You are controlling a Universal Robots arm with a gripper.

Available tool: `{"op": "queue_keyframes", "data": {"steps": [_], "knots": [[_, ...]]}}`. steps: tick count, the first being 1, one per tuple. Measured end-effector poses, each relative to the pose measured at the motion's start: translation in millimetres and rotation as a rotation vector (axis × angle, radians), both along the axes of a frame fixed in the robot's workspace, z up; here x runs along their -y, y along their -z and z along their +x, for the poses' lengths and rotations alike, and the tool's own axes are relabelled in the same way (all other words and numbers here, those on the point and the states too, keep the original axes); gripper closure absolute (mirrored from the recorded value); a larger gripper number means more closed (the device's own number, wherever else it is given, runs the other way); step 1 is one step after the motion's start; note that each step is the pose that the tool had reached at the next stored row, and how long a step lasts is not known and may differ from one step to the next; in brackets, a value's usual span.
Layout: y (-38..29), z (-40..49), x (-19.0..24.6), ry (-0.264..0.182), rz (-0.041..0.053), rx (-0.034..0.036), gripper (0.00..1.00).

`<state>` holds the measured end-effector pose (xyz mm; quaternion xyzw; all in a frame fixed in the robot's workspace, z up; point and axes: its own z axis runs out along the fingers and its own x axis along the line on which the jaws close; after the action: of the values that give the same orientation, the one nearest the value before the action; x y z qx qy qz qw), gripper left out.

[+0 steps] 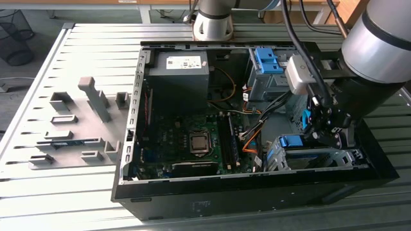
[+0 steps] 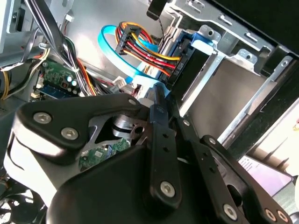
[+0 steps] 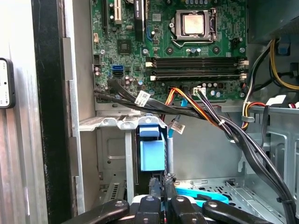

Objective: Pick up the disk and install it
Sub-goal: 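Insert the second disk wire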

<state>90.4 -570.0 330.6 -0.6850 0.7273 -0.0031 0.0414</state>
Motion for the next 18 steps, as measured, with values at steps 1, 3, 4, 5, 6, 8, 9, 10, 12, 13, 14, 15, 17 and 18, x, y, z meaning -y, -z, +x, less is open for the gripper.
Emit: {"op": "queue_keyframes", "data": {"steps": [1, 3, 4, 5, 6, 8, 9, 10, 12, 13, 14, 15, 17, 18], "knots": [[0.3, 0.0, 0.1, 0.000, 0.0006, 0.0000, 0.84], [0.3, 0.1, 0.2, 0.000, 0.0006, 0.0000, 0.84], [0.3, 0.1, 0.2, 0.000, 0.0005, 0.0000, 0.84], [0.3, 0.1, 0.3, 0.000, 0.0006, 0.0000, 0.84], [0.4, 0.1, 0.3, 0.000, 0.0007, 0.0000, 0.84], [0.3, 0.0, 0.4, 0.000, 0.0004, 0.0000, 0.83], [0.3, 0.0, 0.4, 0.000, 0.0006, 0.0000, 0.83], [0.2, 0.1, 0.4, 0.000, 0.0007, 0.0000, 0.83], [-1.4, 0.1, 0.4, 0.000, 0.0009, 0.0000, 0.77], [-3.3, 0.1, 0.4, 0.000, 0.0008, 0.0000, 0.77], [-5.4, 0.0, 0.4, 0.000, 0.0008, -0.0001, 0.77], [-7.5, 0.0, 0.4, 0.000, 0.0008, -0.0001, 0.77], [-11.1, 0.1, 0.4, 0.000, 0.0008, -0.0009, 0.77], [-12.3, 0.0, 0.3, 0.000, 0.0008, -0.0011, 0.77]]}}
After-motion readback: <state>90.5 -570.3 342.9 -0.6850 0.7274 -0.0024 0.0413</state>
